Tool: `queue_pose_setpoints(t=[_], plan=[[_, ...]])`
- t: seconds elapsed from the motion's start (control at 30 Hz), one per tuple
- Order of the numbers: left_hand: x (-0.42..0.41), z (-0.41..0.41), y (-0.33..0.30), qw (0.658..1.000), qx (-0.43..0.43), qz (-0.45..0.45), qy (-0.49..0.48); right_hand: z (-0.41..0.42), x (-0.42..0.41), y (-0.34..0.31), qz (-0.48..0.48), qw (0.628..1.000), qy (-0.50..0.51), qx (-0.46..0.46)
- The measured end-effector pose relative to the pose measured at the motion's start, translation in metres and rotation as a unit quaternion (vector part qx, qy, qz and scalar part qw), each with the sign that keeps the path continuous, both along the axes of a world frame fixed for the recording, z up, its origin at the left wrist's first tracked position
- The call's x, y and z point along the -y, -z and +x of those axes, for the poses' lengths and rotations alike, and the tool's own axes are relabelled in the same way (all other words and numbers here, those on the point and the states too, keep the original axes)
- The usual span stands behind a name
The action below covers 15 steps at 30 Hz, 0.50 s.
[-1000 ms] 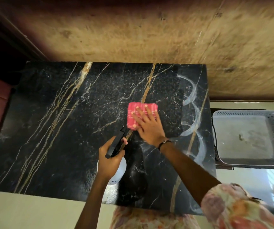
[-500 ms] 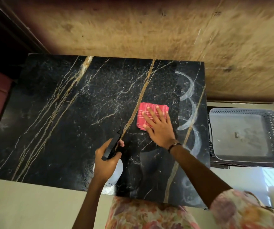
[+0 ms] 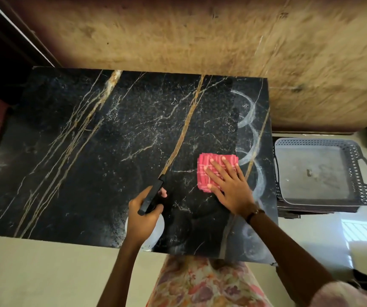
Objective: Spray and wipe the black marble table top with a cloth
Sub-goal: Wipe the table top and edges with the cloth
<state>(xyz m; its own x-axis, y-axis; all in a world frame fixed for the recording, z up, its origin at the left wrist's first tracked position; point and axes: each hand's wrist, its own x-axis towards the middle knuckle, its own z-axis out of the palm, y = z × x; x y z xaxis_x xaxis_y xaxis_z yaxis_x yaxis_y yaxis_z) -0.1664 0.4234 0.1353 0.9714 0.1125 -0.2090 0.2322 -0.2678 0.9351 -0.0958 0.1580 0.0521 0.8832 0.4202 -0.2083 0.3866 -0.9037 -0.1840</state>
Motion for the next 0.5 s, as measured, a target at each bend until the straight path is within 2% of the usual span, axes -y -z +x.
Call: queue_pose_setpoints(t=[0.1,0.23,0.37,0.5], plan=[[-0.003,-0.007,-0.002,1.0,0.007,-0.016,-0.003,0.0,-0.049,0.002,-0.009,1.0,0.022,0.001],[-0.006,-0.021,-0.004,1.0,0.0,-0.025,-0.006,-0.068,-0.083,0.007,0.012,0.997,-0.081,-0.006],[-0.012,-0.041,-0.005,0.999,0.014,-0.033,-0.004,-0.134,-0.034,0.008,-0.004,0.994,-0.109,0.0],[-0.018,-0.063,-0.006,0.999,0.01,-0.04,-0.016,-0.114,-0.002,0.001,-0.031,0.999,-0.031,0.004]])
